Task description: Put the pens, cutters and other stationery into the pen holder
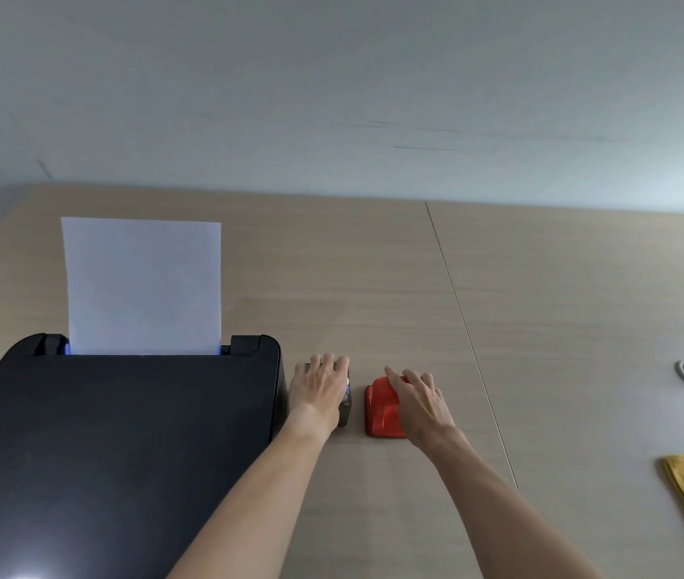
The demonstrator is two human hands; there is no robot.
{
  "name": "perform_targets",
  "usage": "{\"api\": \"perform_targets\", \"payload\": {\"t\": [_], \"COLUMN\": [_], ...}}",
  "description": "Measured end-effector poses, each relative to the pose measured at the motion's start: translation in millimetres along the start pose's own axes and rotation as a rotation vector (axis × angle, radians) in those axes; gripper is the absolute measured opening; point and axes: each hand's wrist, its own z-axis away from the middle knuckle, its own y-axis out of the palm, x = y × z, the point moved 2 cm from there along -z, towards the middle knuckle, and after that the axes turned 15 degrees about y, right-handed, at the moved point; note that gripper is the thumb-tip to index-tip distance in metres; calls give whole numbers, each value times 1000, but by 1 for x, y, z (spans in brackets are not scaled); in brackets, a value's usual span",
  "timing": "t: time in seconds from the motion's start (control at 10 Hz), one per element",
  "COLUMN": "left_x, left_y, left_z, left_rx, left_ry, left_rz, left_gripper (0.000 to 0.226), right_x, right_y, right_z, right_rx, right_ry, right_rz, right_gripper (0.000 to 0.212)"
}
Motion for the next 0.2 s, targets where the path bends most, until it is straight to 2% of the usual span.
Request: {"api": "perform_targets", "payload": {"t": [0.1, 0.2], "left_x": [5, 2], "left_y": [-6, -14], "left_z": [8, 27], "left_rx": [-15, -68], "left_ry": [9, 30], "left_rz": [-19, 18], "left_gripper": [104, 98], "right_x": [-3, -20], "right_y": [0, 15], "right_z": [20, 61], "right_rx": [-10, -84], "right_ry": [199, 314], "right_rz": [-250, -325], "right_gripper": [84, 84]}}
